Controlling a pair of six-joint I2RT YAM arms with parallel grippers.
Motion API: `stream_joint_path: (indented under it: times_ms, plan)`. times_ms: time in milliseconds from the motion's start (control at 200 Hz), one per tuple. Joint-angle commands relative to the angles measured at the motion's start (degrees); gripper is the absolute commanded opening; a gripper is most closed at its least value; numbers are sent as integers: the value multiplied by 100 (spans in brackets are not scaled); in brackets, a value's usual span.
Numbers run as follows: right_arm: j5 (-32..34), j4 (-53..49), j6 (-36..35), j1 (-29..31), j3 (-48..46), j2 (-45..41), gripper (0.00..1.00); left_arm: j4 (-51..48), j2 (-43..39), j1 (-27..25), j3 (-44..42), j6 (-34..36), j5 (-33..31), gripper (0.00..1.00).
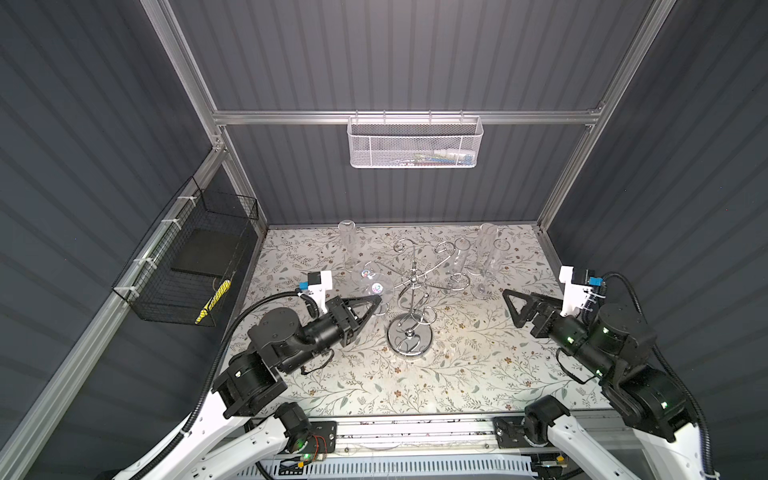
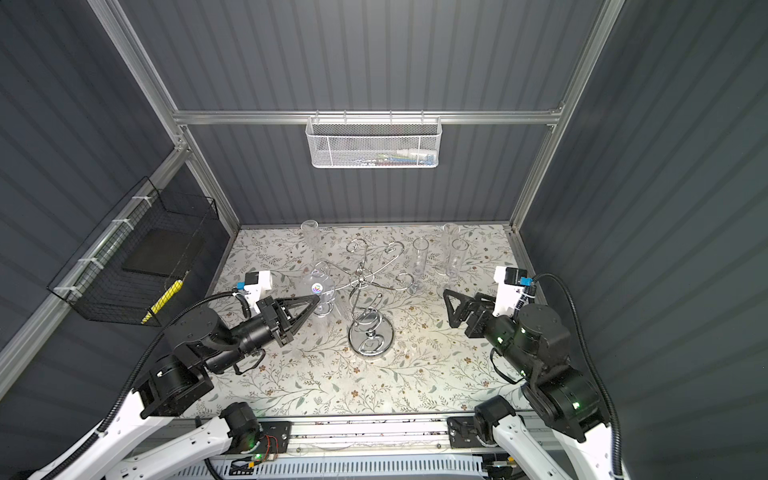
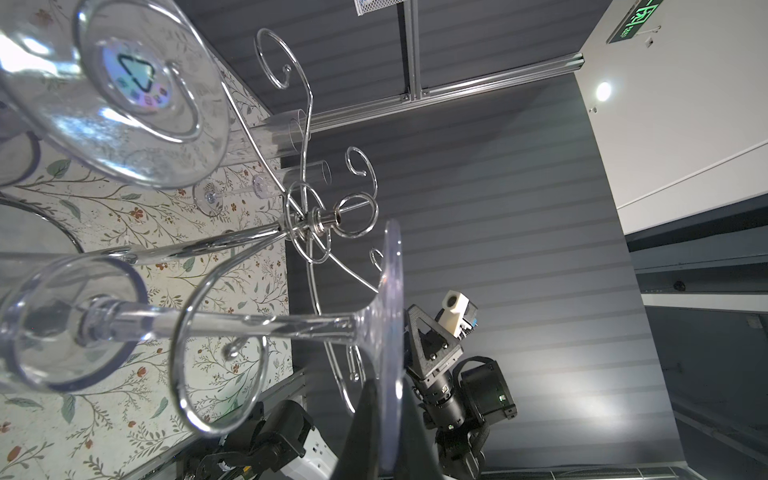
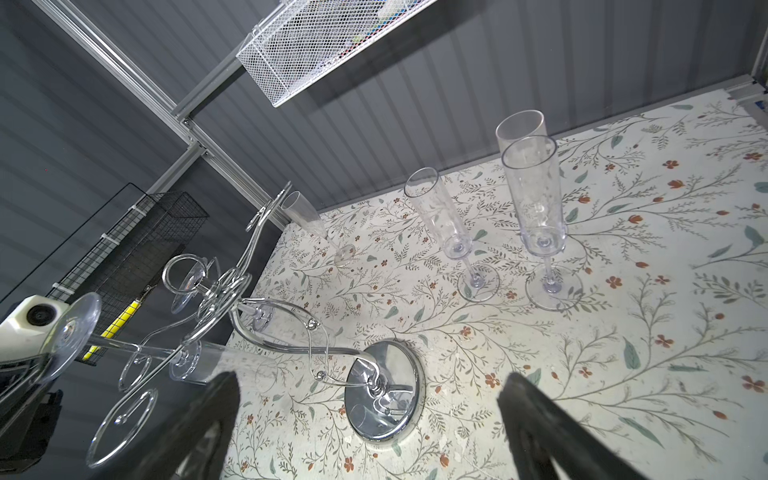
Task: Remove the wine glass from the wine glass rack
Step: 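Close the left gripper on the base of the hanging flute glass, then lift the flute glass off the rack with the left gripper while the right rises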
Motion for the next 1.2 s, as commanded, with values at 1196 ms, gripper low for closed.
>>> stream_joint_path:
  times_ms: [1196]
  plan:
    - [-3,50,-30,26,252,208,99,-1218,345,-4,929,621,2673,0]
